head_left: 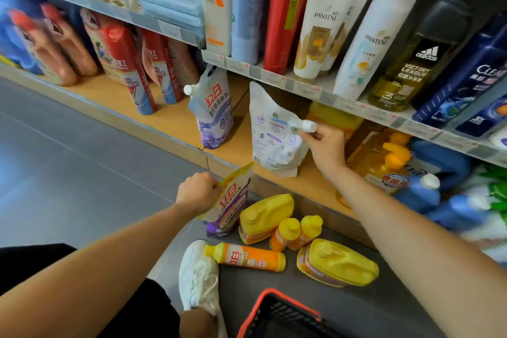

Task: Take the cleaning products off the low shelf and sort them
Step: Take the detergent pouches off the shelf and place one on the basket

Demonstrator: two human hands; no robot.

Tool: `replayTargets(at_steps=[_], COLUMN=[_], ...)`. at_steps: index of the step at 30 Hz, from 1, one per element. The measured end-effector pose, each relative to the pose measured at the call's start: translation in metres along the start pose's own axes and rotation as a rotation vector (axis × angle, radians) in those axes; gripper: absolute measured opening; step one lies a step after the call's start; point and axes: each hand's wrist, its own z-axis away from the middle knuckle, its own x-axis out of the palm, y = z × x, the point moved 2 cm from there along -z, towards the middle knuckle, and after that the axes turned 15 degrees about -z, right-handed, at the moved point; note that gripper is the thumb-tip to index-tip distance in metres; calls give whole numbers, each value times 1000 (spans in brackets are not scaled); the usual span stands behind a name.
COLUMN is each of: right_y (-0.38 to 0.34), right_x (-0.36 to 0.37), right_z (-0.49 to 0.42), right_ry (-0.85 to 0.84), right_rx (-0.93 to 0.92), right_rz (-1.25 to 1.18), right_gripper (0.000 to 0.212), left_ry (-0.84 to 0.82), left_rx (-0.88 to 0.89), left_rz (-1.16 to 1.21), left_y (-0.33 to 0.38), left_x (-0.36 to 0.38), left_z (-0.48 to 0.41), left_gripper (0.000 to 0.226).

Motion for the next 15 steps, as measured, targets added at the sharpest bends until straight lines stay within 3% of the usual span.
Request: replayTargets(at_steps=[3, 7, 12, 15], right_y=[23, 39, 35, 6], right_x=[-12, -20, -23, -24], right_z=[8, 38, 44, 21], right_ry=[63, 94, 133, 111], right_rx=[50, 163, 217, 103], right_rz=[126, 219, 66, 14], right_gripper=[24, 16, 53, 55], left_ry=[13, 47, 69, 65], left_rx=[-49, -38, 38, 55], left_rz=[115, 216, 267, 397], left_y=[-1, 1, -6, -8], left_x=[-12, -37, -81, -106], left_z=[-2, -3, 2, 3], left_gripper=[29, 46, 32, 21])
